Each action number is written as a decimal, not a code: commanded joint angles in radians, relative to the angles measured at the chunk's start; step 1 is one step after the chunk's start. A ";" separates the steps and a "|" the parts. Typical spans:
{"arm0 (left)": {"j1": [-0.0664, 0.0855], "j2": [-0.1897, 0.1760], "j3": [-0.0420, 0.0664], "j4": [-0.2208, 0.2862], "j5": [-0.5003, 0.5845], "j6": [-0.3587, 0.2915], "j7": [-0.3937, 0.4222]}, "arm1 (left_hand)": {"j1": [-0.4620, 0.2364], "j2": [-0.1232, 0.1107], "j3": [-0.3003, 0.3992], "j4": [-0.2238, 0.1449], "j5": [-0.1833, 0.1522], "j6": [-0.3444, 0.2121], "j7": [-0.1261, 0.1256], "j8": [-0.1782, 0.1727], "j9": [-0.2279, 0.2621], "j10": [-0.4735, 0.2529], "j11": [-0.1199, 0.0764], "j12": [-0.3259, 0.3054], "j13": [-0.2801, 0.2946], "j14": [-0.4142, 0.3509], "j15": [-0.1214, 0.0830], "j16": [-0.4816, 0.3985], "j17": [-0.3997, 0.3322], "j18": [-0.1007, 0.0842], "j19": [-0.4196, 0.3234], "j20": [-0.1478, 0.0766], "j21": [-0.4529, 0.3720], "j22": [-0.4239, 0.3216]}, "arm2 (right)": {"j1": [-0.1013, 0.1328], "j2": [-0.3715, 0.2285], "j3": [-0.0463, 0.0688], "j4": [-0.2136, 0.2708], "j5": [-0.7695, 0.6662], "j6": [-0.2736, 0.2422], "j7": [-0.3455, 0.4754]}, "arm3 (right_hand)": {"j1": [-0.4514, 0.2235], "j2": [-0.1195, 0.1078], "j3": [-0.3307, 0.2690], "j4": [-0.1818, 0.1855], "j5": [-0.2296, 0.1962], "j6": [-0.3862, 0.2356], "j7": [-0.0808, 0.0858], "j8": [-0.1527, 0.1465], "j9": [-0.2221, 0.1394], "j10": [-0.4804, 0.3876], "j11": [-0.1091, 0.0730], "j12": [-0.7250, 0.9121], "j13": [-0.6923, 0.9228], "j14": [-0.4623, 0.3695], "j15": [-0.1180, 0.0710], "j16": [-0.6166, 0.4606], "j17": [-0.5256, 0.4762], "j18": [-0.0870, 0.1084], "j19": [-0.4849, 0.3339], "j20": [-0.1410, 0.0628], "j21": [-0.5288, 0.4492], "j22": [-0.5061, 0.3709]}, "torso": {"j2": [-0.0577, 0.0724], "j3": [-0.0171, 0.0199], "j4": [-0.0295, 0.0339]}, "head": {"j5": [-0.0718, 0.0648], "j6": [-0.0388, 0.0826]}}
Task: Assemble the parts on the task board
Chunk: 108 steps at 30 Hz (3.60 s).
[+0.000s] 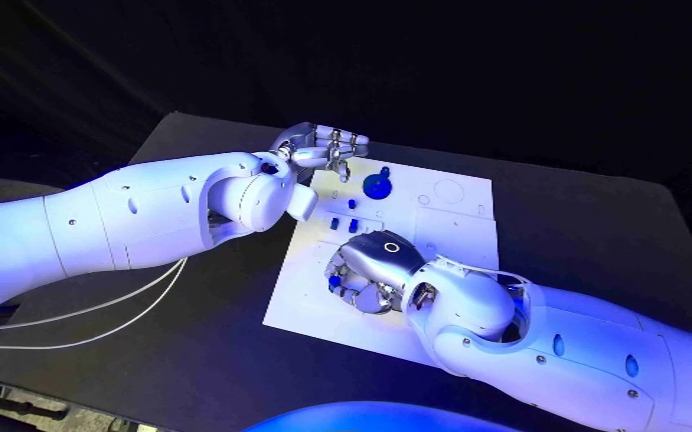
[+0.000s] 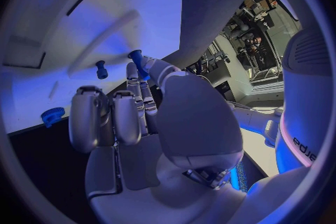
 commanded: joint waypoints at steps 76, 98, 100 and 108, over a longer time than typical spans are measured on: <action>-0.005 -0.012 -0.014 0.009 0.013 0.021 0.012 | 0.001 0.012 -0.009 0.000 -0.003 -0.005 0.002 0.003 -0.002 -0.008 0.000 0.008 -0.001 -0.007 0.000 0.000 -0.003 0.014 0.006 0.003 -0.005 0.000 | -0.019 -0.535 -0.016 0.235 0.396 -0.147 -0.257 | -0.199 0.043 -0.512 0.255 0.193 0.029 -0.081 0.168 0.191 0.210 -0.081 1.174 1.116 0.063 -0.067 0.090 0.148 -0.038 0.059 -0.053 0.099 0.222 | -0.019 0.0071 -0.0204 | -0.177 -0.001; -0.005 -0.018 -0.014 0.010 0.014 0.026 0.007 | 0.000 0.013 -0.011 0.001 -0.003 -0.004 0.001 0.004 -0.003 -0.009 0.000 0.010 -0.001 -0.007 0.000 0.000 -0.003 0.014 0.006 0.003 -0.007 -0.002 | -0.045 -0.468 -0.016 0.193 0.348 -0.078 -0.294 | -0.237 0.052 -0.568 0.257 0.146 0.020 -0.083 0.181 0.229 0.202 -0.082 1.161 1.117 0.062 -0.067 0.091 0.149 -0.037 0.058 -0.053 0.097 0.222 | -0.019 0.0073 -0.0207 | -0.170 -0.005; -0.005 -0.018 -0.014 0.010 0.014 0.027 0.007 | 0.000 0.013 -0.011 0.001 -0.003 -0.004 0.001 0.004 -0.003 -0.009 0.000 0.010 -0.001 -0.007 0.000 0.000 -0.003 0.014 0.006 0.003 -0.007 -0.002 | -0.047 -0.462 -0.016 0.187 0.341 -0.068 -0.299 | -0.238 0.051 -0.570 0.257 0.144 0.019 -0.083 0.182 0.231 0.202 -0.083 1.160 1.117 0.062 -0.067 0.091 0.150 -0.037 0.057 -0.053 0.096 0.221 | -0.019 0.0070 -0.0209 | -0.168 -0.006; -0.005 -0.020 -0.014 0.011 0.014 0.028 0.007 | 0.000 0.013 -0.011 0.001 -0.003 -0.004 0.001 0.004 -0.003 -0.009 0.000 0.010 -0.001 -0.007 0.000 0.000 -0.003 0.014 0.006 0.003 -0.007 -0.002 | -0.054 -0.449 -0.016 0.179 0.317 -0.050 -0.316 | -0.224 0.049 -0.574 0.254 0.140 0.021 -0.086 0.188 0.241 0.206 -0.084 1.165 1.124 0.063 -0.068 0.095 0.159 -0.037 0.058 -0.054 0.098 0.222 | -0.020 0.0064 -0.0215 | -0.165 -0.008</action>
